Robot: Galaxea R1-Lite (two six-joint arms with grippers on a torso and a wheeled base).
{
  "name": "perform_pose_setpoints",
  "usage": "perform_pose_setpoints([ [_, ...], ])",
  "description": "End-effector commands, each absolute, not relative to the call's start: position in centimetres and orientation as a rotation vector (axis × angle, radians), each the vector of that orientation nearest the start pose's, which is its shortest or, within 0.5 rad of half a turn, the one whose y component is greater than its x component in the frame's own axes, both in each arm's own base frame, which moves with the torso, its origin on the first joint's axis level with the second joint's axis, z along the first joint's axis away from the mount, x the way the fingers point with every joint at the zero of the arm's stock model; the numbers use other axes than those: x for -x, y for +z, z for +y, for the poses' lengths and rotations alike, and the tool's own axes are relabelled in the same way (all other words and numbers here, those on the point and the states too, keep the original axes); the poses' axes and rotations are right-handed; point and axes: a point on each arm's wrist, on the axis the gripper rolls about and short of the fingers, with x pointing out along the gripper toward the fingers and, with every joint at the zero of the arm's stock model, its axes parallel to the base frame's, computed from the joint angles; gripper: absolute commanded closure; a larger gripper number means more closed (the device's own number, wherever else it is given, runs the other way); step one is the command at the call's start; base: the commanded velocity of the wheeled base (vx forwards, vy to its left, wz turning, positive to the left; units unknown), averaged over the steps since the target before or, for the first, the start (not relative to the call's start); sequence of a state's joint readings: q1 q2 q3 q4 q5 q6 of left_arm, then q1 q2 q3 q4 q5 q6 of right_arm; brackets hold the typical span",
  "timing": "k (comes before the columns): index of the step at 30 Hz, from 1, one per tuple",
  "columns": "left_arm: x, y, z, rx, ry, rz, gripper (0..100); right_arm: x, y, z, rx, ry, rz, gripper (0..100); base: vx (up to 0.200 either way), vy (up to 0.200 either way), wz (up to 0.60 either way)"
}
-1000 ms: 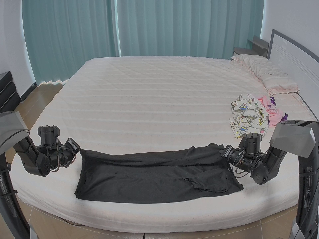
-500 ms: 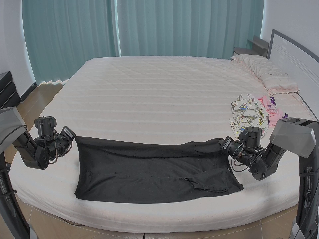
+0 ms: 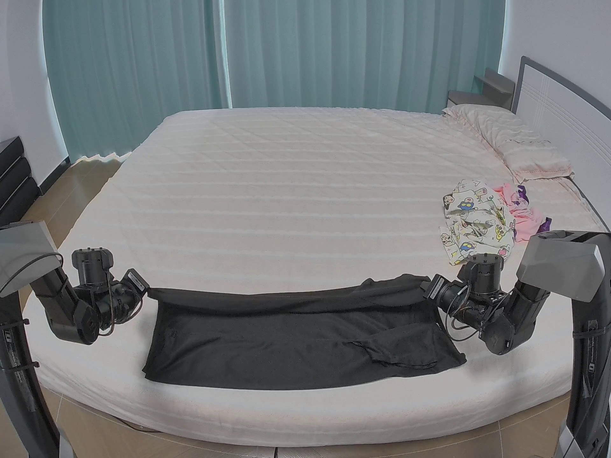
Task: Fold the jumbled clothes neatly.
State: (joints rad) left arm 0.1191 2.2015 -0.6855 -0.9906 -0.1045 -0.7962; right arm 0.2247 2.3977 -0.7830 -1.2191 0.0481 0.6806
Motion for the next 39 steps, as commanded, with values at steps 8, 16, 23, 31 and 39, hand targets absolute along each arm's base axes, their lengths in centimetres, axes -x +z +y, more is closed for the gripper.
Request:
perform_pose_setpoints([
  [8,-32.4,-1.2,3.6,0.764,0.255,0.646,100,-35.1,-2.9,8.1,-0.585,0.103,0.553,100,0.0,0.0,0.0],
  [16,-31.4,-2.6,3.4,0.694,0.25,0.719,100,-33.7,-4.1,7.8,-0.526,0.106,0.595,100,0.0,0.0,0.0],
  [23,-30.5,-3.9,3.3,0.621,0.242,0.781,100,-33.4,-4.9,7.7,-0.487,0.11,0.615,100,0.0,0.0,0.0],
  [31,-30.4,-4.3,3.3,0.613,0.246,0.794,0,-33.2,-4.9,7.8,-0.479,0.115,0.619,0,0.0,0.0,0.0],
  [39,-30.2,-3.9,3.9,0.653,0.268,0.781,0,-33.9,-1.3,5.9,-0.512,0.105,0.502,0,0.0,0.0,0.0],
])
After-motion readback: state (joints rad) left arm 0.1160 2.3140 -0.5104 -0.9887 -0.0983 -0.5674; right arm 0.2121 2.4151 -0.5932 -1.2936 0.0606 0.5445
